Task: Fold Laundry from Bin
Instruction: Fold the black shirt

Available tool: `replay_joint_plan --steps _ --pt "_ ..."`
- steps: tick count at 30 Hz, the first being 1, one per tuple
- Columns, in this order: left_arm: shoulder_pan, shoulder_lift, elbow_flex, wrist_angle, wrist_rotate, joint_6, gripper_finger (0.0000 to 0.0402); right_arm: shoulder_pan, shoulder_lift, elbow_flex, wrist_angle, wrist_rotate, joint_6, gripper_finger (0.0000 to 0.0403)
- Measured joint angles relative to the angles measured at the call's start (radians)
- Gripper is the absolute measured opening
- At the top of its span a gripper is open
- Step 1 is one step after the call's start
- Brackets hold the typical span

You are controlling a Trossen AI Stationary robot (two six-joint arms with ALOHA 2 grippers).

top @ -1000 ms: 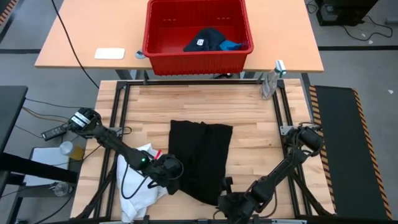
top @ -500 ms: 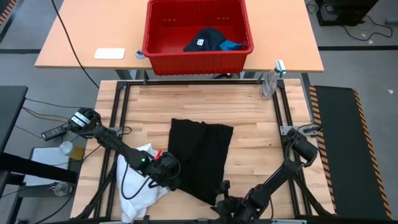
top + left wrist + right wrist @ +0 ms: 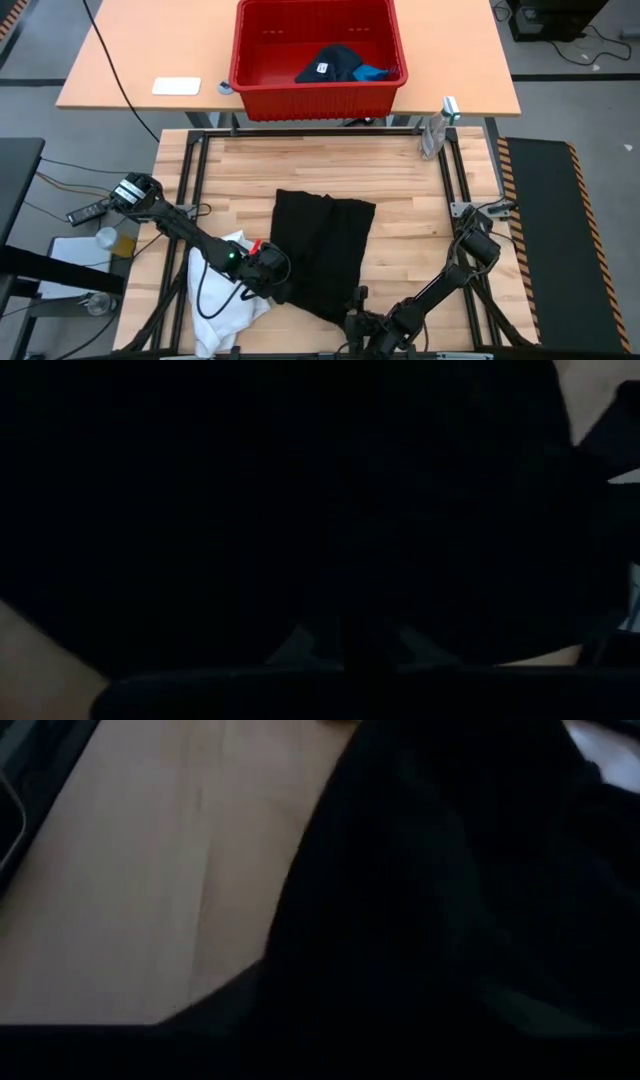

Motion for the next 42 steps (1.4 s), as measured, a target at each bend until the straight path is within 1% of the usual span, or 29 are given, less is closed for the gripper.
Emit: replay_joint_plan --steps 2,5,6,7,9,11,13,17,19,20,24,26,29,32,34,38,42 --pt "0.0 0.0 0.0 0.027 0.001 0.039 0.0 0.0 -0.013 -0.001 -0.002 -0.004 0.01 0.0142" --pt "-0.004 -0.011 -0.001 0.108 0.021 0.171 0.0 0.012 -0.076 -0.002 -0.021 -0.038 0.001 0.0043" --pt "-0.008 -0.022 -0.001 0.141 0.03 0.22 0.0 0.017 -0.108 -0.002 -0.028 -0.07 -0.003 0.0026" --pt "-0.016 -0.036 -0.001 0.165 0.043 0.262 0.0 0.022 -0.141 -0.002 -0.03 -0.107 -0.006 0.0021" --pt "-0.032 -0.055 0.0 0.203 0.049 0.317 0.0 0.029 -0.199 -0.001 -0.029 -0.191 0.012 0.0031" --pt "-0.048 -0.067 -0.001 0.224 0.055 0.337 0.0 0.037 -0.245 -0.001 -0.027 -0.28 0.03 0.0042" --pt "-0.058 -0.076 -0.001 0.283 0.086 0.333 0.0 0.045 -0.283 -0.001 -0.029 -0.368 0.032 0.0042" --pt "-0.078 -0.079 -0.001 0.483 0.177 0.266 0.0 0.067 -0.342 -0.001 -0.018 -0.483 0.032 0.0024" --pt "-0.085 -0.08 0.001 0.552 0.189 0.26 0.0 0.074 -0.36 -0.001 -0.024 -0.523 0.038 0.002" --pt "-0.085 -0.08 0.002 0.56 0.194 0.261 0.0 0.078 -0.366 -0.001 -0.037 -0.533 0.053 0.002" --pt "-0.058 -0.079 0.0 0.524 0.19 0.302 0.0 0.081 -0.375 -0.001 -0.087 -0.526 0.16 0.0021" --pt "-0.03 -0.079 0.001 0.504 0.187 0.334 0.0 0.083 -0.375 -0.006 -0.102 -0.503 0.22 0.0022" --pt "0.017 -0.079 0.0 0.492 0.186 0.414 0.0 0.085 -0.376 -0.038 -0.09 -0.466 0.308 0.0021" --pt "0.064 -0.079 0.001 0.5 0.196 0.492 0.0 0.087 -0.375 -0.065 -0.079 -0.428 0.36 0.0021" --pt "0.104 -0.079 0.001 0.495 0.258 0.532 0.0 0.085 -0.375 -0.087 -0.041 -0.415 0.383 0.0021" --pt "0.204 -0.071 0.001 0.505 0.433 0.58 0.0 0.072 -0.375 -0.128 0.013 -0.391 0.453 0.0021" --pt "0.282 -0.071 0.0 0.5 0.508 0.637 0.0 0.069 -0.375 -0.146 0.016 -0.351 0.515 0.0021"
